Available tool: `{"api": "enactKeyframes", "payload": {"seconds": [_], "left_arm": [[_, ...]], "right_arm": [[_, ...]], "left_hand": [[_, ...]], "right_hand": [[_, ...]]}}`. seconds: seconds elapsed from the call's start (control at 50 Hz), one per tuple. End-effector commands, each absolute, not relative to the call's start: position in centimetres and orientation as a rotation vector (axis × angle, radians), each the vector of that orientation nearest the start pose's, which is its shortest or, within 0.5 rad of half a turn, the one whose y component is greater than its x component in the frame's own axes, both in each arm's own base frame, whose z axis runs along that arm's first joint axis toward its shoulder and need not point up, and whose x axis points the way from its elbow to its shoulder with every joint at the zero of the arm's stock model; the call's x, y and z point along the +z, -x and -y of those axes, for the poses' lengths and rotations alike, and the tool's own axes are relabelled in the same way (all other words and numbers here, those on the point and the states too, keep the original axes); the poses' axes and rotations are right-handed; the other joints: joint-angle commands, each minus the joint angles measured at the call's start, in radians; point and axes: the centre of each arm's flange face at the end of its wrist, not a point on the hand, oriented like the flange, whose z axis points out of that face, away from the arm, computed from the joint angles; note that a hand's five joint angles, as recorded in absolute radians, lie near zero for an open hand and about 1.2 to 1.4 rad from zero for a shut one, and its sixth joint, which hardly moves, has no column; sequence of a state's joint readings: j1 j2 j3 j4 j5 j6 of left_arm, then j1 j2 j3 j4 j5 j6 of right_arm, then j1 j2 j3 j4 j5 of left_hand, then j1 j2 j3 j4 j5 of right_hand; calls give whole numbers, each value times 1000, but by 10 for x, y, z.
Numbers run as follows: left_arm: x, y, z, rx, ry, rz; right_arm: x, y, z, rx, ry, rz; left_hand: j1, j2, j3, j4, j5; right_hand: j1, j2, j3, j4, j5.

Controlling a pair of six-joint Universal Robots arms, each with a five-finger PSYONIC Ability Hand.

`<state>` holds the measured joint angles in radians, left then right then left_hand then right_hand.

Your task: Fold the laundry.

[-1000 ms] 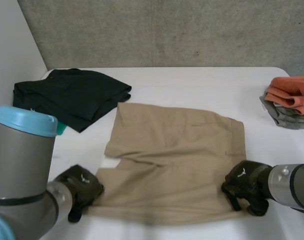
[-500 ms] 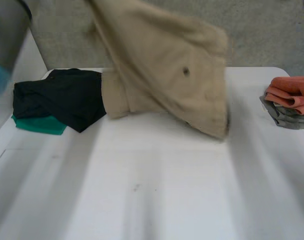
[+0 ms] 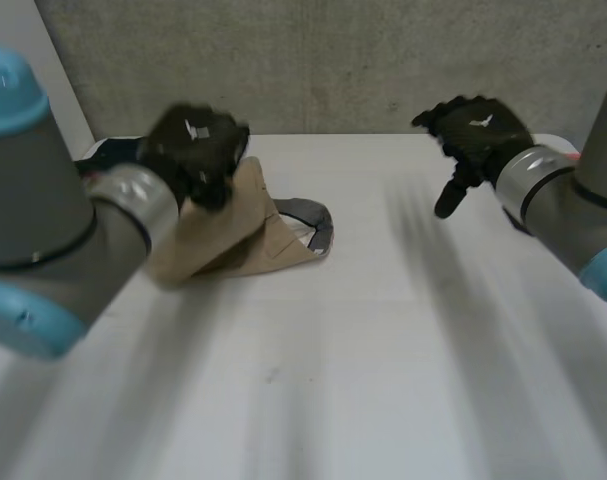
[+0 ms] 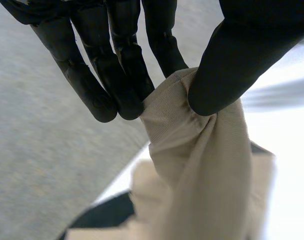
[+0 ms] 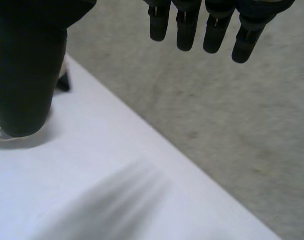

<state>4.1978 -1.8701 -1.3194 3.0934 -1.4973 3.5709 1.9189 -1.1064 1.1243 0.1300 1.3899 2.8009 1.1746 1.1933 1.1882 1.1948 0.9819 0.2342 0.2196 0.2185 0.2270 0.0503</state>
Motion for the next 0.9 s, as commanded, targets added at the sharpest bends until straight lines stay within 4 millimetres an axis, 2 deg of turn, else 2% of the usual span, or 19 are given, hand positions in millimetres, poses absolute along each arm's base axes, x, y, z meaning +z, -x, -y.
{"api": "enactKeyframes", "payload": {"seconds": [0.02,0.12,0.2,0.36,0.46,0.56,0.68,0.7,0.72,0.8,0.82,0.88,0.9], "left_arm": [[270,287,208,-2101,-1341,-2035],[285,278,174,-2142,-1417,-1930],[294,270,160,-2176,-1399,-1890],[307,258,139,-2213,-1370,-1854],[312,254,135,-2231,-1345,-1834],[315,249,131,-2228,-1325,-1839],[318,244,128,-2239,-1298,-1838],[318,244,128,-2241,-1294,-1838],[319,243,128,-2243,-1291,-1836],[321,241,134,-2246,-1253,-1840],[320,239,138,-2237,-1230,-1848],[320,233,148,-2219,-1178,-1869],[320,229,155,-2208,-1147,-1879]], "right_arm": [[262,-299,324,-1957,1095,-1892],[257,-325,322,-1997,1246,-1715],[245,-344,316,-1975,1342,-1631],[209,-380,299,-1935,1494,-1541],[182,-401,286,-1881,1508,-1550],[163,-416,293,-1955,1453,-1593],[148,-429,303,-2005,1402,-1578],[148,-428,305,-2010,1399,-1582],[150,-428,306,-2017,1391,-1581],[169,-412,323,-2078,1313,-1638],[184,-401,329,-2105,1261,-1667],[209,-379,336,-2136,1165,-1719],[228,-361,340,-2156,1094,-1749]], "left_hand": [[222,203,208,201,240],[222,203,208,201,240],[222,203,208,201,240],[222,203,208,201,240],[222,203,208,201,240],[222,203,208,201,240],[222,203,208,201,240],[222,203,208,201,240],[222,203,208,201,240],[222,203,208,201,240],[222,203,208,201,240],[222,203,208,201,240],[222,203,208,201,240]], "right_hand": [[-60,-45,-44,-52,-50],[-60,-45,-44,-52,-50],[-60,-45,-44,-52,-50],[-60,-45,-44,-52,-50],[-60,-45,-44,-52,-50],[-57,-42,-41,-50,-48],[708,723,724,715,717],[983,997,998,990,992],[1160,1175,1176,1167,1170],[1162,1177,1178,1169,1171],[1162,1177,1178,1169,1171],[1162,1177,1178,1169,1171],[1162,1177,1178,1169,1171]]}}
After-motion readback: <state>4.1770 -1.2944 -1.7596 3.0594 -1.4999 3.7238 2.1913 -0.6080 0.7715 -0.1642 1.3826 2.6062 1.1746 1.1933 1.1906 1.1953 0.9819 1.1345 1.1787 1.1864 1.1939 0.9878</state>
